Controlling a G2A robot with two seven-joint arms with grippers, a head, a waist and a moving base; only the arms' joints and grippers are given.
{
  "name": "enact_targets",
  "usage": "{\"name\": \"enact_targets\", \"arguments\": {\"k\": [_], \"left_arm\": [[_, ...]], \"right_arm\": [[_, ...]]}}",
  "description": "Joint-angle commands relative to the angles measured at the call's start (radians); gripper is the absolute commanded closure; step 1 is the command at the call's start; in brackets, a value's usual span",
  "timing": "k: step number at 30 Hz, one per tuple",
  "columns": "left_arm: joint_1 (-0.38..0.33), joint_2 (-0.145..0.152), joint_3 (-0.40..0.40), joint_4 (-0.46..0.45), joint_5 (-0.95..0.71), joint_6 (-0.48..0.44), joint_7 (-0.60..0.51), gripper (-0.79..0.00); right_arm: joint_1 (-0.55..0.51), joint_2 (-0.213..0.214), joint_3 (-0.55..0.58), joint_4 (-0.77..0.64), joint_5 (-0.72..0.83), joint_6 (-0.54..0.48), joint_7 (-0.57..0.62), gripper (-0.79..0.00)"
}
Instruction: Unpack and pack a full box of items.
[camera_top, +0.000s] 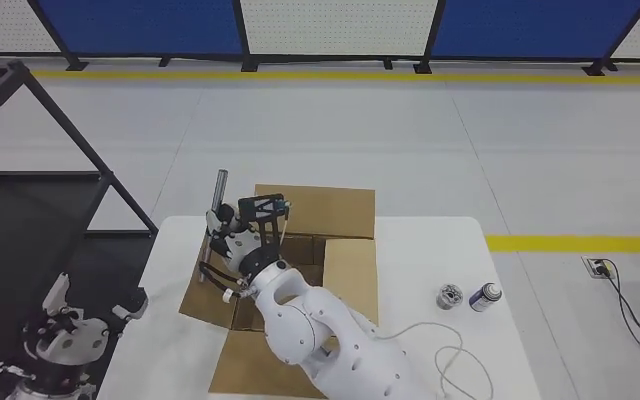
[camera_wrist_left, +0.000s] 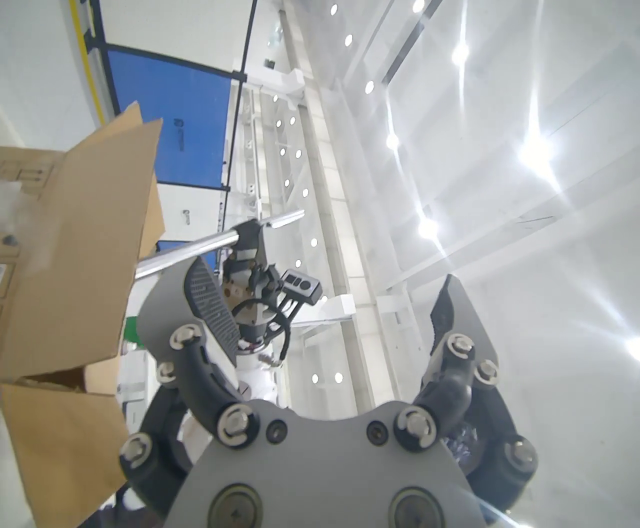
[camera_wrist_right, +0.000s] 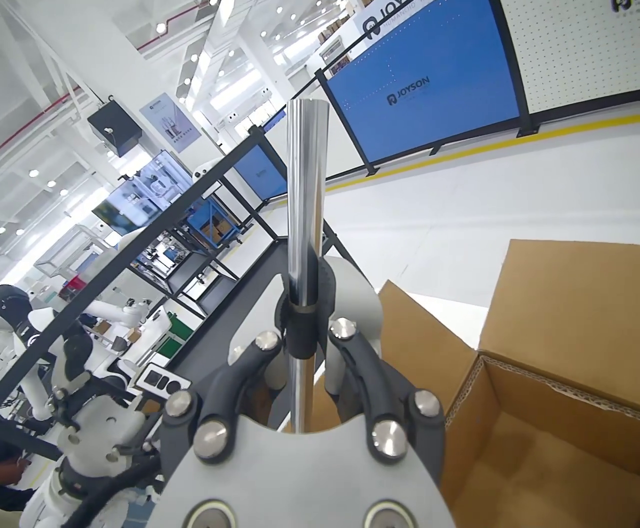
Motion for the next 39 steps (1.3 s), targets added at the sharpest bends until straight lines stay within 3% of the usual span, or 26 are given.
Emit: {"name": "enact_targets", "arguments": {"k": [1, 5, 12, 22, 29, 34, 39], "left_arm": [[0.0, 0.001, 0.013, 0.007, 0.035, 0.006, -0.007, -0.785], [-0.004, 0.002, 0.04, 0.013, 0.089, 0.019, -0.001, -0.785], [-0.044, -0.002, 0.103, 0.046, 0.178, 0.01, 0.104, -0.785], [-0.08, -0.003, 0.133, 0.084, 0.224, 0.011, 0.141, -0.785], [-0.088, -0.004, 0.14, 0.09, 0.236, 0.008, 0.149, -0.785], [-0.09, -0.004, 0.141, 0.091, 0.231, 0.007, 0.148, -0.785], [-0.091, -0.005, 0.14, 0.091, 0.228, 0.006, 0.144, -0.785]], "right_arm": [[0.009, -0.014, -0.011, 0.033, -0.009, 0.021, -0.017, 0.0], [0.019, -0.036, -0.016, 0.076, -0.004, 0.028, -0.039, 0.0], [0.021, -0.061, 0.001, 0.12, -0.012, 0.004, -0.049, 0.0], [-0.032, -0.04, 0.084, 0.029, -0.14, 0.028, 0.015, 0.0], [-0.052, 0.003, 0.118, -0.071, -0.419, 0.115, 0.346, 0.0], [-0.046, 0.022, 0.118, -0.106, -0.588, 0.148, 0.699, 0.0], [-0.056, 0.025, 0.146, -0.121, -0.604, 0.153, 0.83, 0.0]]}}
